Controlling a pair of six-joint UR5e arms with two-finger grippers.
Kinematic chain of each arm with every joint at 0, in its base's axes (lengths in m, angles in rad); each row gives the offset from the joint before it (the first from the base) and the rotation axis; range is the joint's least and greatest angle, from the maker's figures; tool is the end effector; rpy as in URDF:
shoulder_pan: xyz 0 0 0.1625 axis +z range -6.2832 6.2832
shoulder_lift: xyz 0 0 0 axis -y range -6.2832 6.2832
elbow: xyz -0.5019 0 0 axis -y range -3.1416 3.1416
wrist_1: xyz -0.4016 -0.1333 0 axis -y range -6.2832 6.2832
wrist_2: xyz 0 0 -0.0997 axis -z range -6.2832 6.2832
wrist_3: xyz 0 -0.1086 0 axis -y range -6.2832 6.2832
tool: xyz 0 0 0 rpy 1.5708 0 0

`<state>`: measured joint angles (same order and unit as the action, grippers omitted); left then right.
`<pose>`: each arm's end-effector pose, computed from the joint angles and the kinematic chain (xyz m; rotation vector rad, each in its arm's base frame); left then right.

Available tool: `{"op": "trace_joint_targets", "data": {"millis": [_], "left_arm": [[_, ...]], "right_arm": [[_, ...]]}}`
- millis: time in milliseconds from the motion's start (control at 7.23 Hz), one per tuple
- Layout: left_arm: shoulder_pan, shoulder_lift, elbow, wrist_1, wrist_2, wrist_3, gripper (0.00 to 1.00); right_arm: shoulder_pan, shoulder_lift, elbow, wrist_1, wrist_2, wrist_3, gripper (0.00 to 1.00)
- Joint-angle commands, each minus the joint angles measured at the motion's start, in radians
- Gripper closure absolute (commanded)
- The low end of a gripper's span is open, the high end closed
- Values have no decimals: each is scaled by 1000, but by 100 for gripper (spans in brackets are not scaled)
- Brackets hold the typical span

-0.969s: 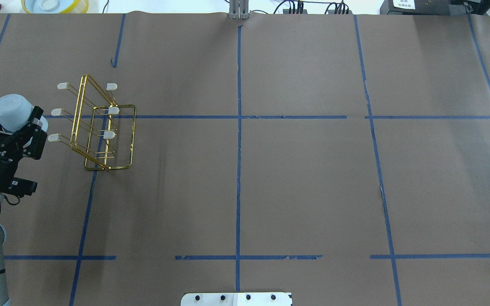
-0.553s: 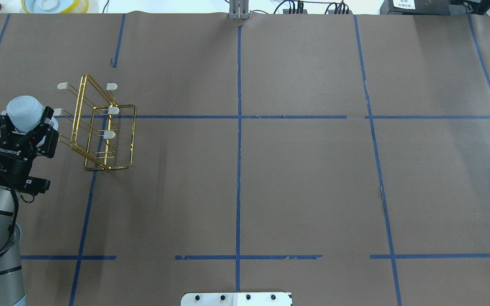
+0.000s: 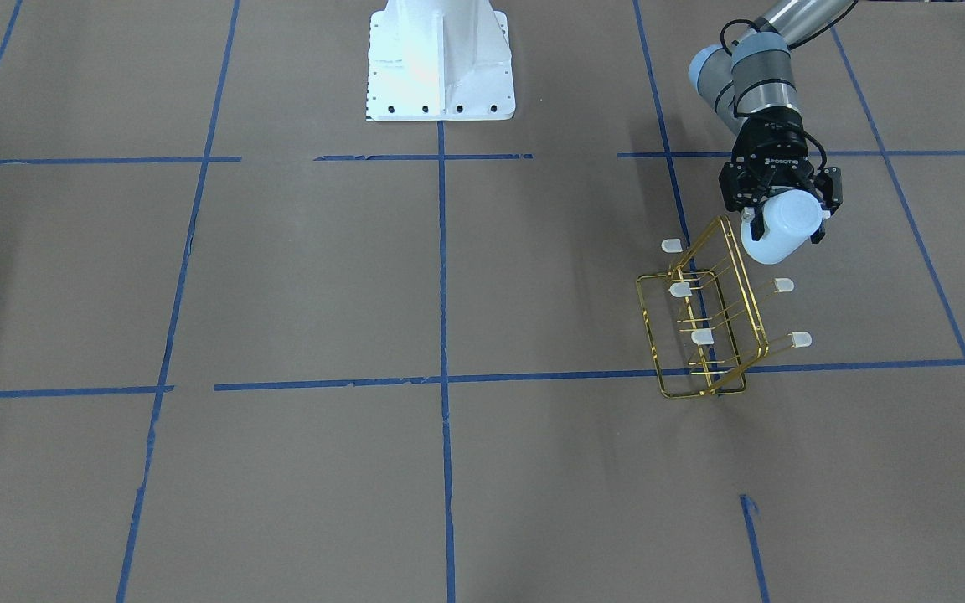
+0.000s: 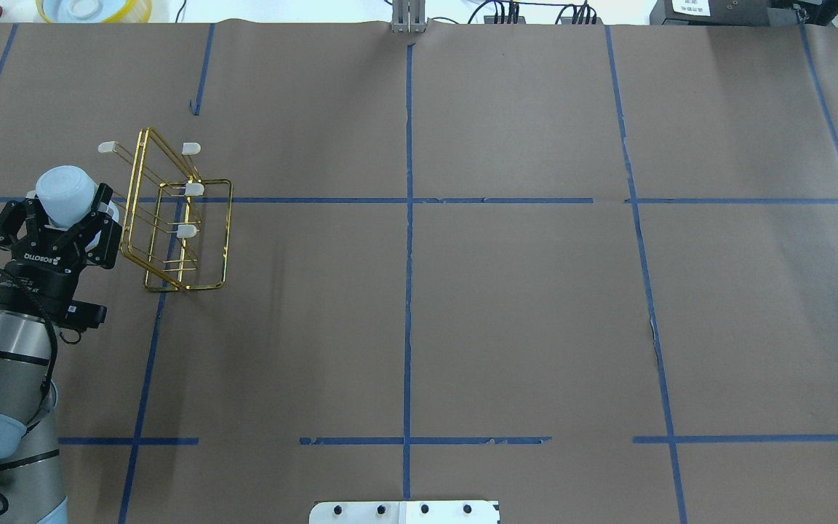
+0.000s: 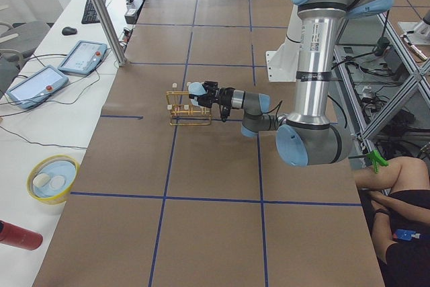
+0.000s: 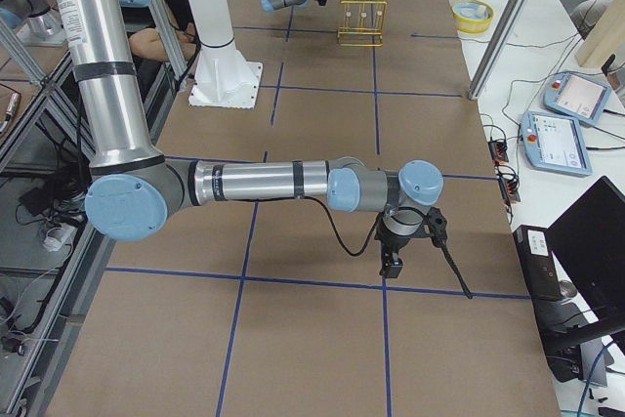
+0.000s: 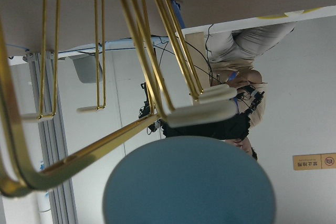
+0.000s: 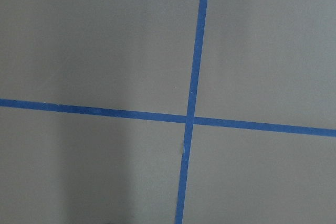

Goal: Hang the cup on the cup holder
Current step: 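Move the held cup with the left gripper onto a white hook of the gold rack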

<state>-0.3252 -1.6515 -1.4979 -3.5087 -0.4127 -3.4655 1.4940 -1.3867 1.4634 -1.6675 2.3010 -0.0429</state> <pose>0.3483 -0.3631 0.5509 0.7590 -1.9815 1.7461 0.0154 -0.5933 0.7080 -0.0315 -0.7301 -0.1070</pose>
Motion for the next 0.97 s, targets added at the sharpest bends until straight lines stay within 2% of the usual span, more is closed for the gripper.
{"op": "trace_joint_targets", "data": {"millis": [0,277,415,553,830], "left_arm": [[0,12,16,0,-1,-36,100],[0,10,34,0,-1,-47,100],[2,3,33,4,-1,-43,75],[2,-1,30,11,-6,-40,1],[0,5,15,14,-9,-38,0]], "right_arm": [[-1,0,0,-1,0,0,0],[0,0,0,-1,0,0,0],[-1,0,0,-1,0,0,0],[0,0,0,0,0,0,0],[-1,0,0,-1,0,0,0]]}}
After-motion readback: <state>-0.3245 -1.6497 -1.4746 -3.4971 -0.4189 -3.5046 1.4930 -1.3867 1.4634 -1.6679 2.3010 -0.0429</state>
